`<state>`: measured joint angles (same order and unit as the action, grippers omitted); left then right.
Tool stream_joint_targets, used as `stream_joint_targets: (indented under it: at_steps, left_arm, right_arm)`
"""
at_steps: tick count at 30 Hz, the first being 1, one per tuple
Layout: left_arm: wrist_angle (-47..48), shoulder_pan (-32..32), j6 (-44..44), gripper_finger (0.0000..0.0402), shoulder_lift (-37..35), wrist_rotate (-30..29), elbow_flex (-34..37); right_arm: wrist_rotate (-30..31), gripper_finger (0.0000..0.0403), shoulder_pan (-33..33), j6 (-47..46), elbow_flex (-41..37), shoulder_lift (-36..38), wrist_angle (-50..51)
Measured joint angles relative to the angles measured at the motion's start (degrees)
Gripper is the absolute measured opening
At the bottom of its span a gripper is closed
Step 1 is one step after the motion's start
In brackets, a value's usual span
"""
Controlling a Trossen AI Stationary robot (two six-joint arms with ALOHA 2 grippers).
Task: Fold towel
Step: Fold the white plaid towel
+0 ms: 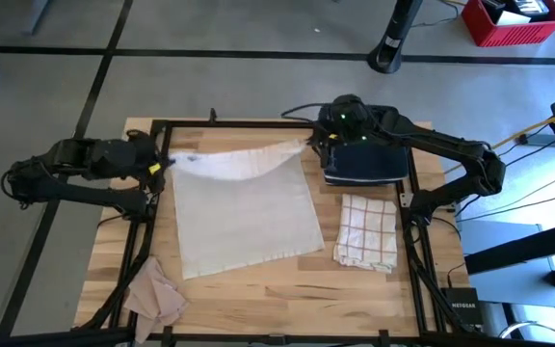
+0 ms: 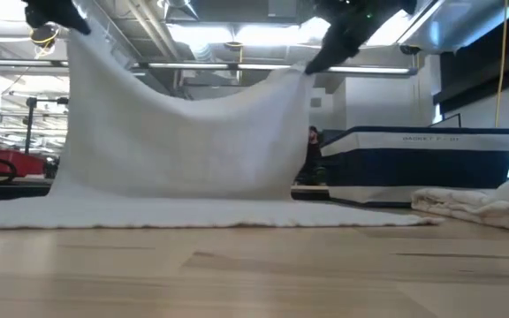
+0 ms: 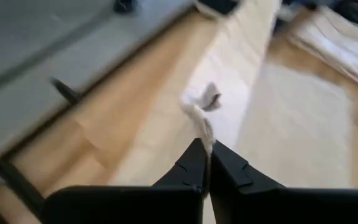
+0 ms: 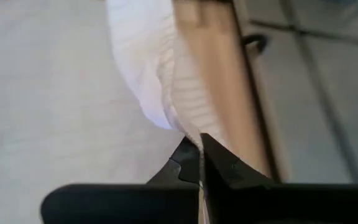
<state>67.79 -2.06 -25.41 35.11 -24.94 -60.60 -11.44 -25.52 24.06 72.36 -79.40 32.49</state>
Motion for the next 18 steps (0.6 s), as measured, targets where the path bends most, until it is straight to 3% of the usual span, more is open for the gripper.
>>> stream_joint_targets:
  at_steps: [4, 12, 18]
  left_arm:
    - [3.3, 1.1, -4.1, 0.0000, 0.0, 8.1, 0.0]
    - [3.5, 4.8, -7.6, 0.0000, 0.2, 10.8, 0.7]
    - [2.8, 10.0, -13.5, 0.0000, 0.2, 14.0, 6.0]
  right_arm:
    - [-5.7, 0.0002, 0.6, -2.8, 0.0, 0.1, 6.7]
    - [-6.2, 0.0001, 8.7, -5.7, 0.0, 0.2, 11.7]
    - [-4.6, 0.0001, 15.8, -8.7, 0.0, 0.2, 11.9]
